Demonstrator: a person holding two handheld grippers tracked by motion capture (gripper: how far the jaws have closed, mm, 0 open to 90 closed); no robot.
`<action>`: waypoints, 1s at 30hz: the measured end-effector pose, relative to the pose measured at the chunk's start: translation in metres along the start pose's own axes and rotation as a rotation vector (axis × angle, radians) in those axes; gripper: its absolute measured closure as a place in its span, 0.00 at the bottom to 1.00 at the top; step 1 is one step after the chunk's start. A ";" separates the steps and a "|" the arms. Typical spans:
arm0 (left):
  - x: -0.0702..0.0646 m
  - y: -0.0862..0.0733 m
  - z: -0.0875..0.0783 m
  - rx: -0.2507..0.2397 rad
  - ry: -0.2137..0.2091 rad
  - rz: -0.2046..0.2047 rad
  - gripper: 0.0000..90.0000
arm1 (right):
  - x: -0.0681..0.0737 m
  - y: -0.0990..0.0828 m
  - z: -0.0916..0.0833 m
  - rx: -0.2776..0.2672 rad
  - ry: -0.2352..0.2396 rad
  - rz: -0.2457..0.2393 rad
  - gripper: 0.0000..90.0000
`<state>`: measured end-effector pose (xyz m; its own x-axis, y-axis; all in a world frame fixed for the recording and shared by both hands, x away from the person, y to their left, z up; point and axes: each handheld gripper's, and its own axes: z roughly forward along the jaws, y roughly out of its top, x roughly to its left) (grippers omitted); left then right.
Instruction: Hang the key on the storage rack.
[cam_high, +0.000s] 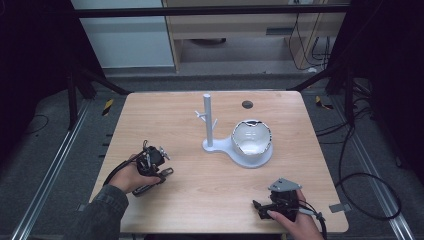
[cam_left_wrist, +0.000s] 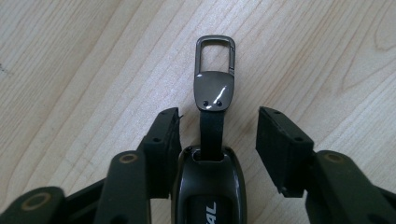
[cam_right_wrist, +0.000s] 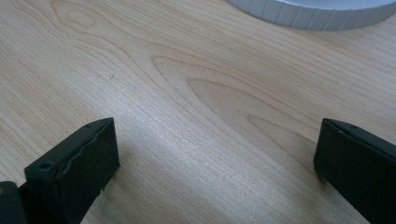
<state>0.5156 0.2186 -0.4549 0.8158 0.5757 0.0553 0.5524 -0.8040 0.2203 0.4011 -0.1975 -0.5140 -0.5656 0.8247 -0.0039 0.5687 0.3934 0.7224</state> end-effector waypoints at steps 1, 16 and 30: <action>0.000 0.000 0.000 0.000 0.001 0.002 0.58 | 0.000 0.000 0.000 0.000 0.000 -0.001 0.00; 0.002 0.002 0.003 0.007 0.005 0.015 0.70 | 0.000 0.000 0.000 0.000 0.000 0.000 0.00; 0.002 0.004 0.005 0.027 0.004 0.036 0.81 | 0.000 0.000 0.000 0.000 0.000 0.000 0.00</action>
<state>0.5206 0.2162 -0.4592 0.8347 0.5467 0.0664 0.5270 -0.8280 0.1916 0.4011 -0.1975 -0.5140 -0.5658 0.8245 -0.0042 0.5683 0.3937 0.7225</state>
